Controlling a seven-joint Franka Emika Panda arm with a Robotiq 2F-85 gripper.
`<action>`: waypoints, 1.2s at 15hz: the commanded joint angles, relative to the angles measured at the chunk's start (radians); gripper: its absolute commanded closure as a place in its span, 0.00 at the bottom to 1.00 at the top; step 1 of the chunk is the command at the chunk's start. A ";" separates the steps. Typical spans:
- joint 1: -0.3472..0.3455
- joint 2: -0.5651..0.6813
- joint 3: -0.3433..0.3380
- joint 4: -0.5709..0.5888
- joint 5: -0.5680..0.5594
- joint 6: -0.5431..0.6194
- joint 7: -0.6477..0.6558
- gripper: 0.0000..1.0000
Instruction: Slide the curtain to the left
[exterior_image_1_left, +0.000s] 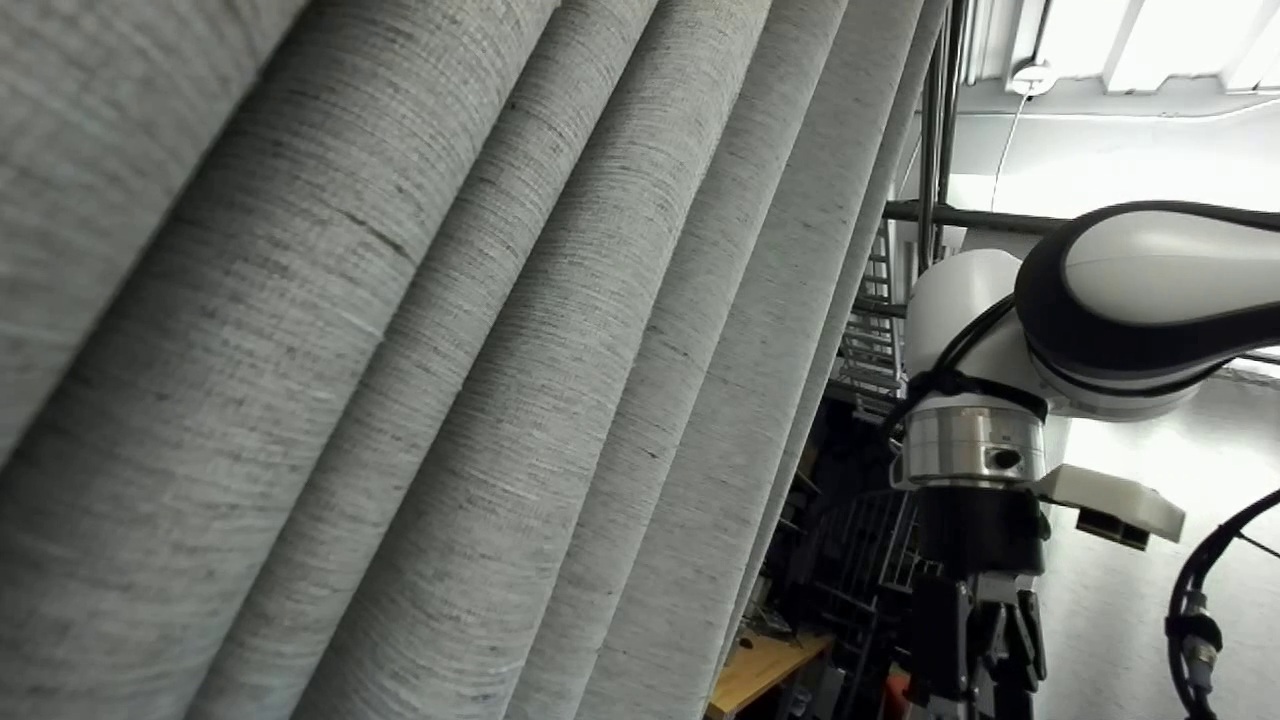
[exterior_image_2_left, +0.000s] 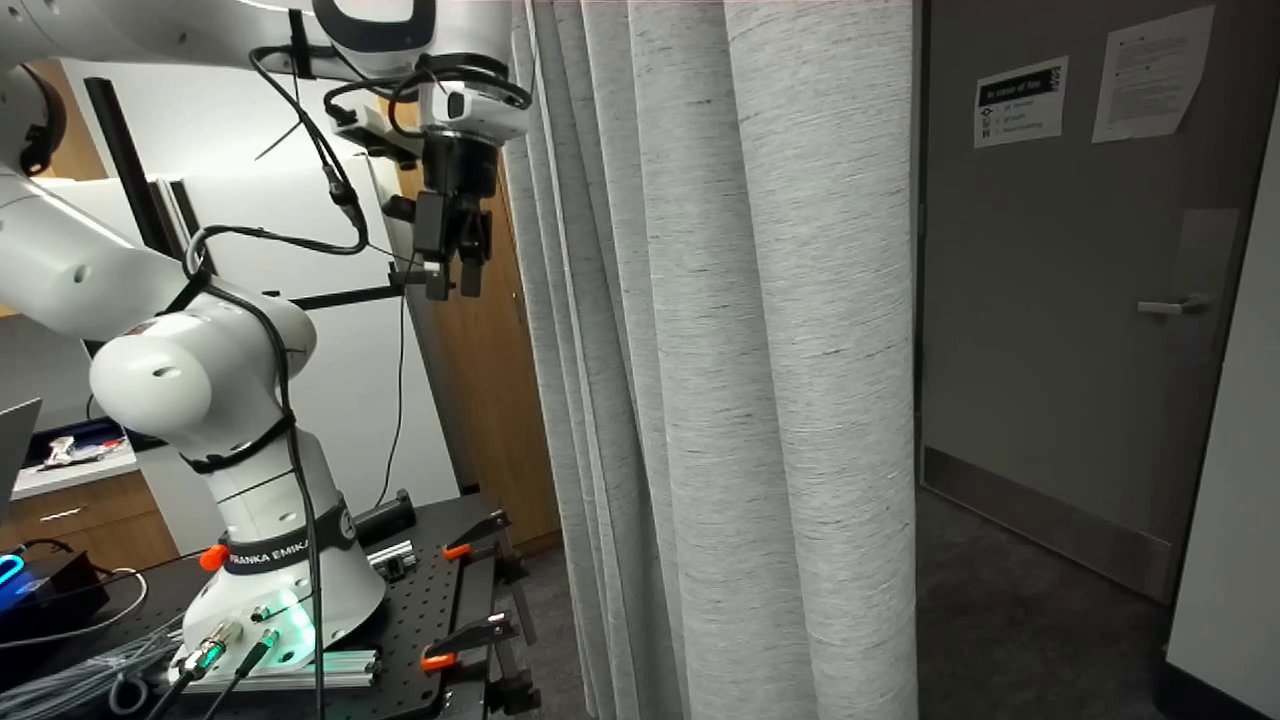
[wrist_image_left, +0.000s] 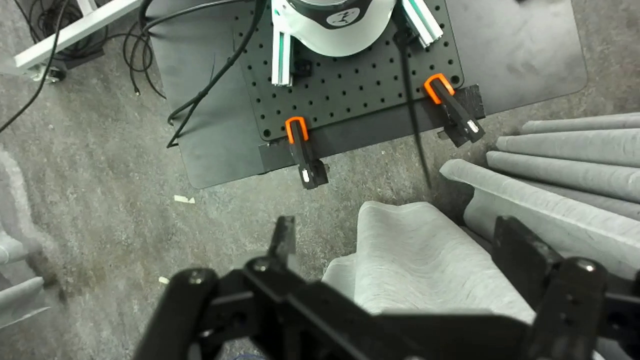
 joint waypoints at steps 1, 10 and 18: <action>-0.045 0.004 -0.051 -0.016 -0.026 0.041 0.009 0.00; -0.177 -0.003 -0.234 -0.061 -0.044 0.086 -0.044 0.00; -0.163 0.014 -0.188 -0.041 -0.024 0.060 -0.019 0.00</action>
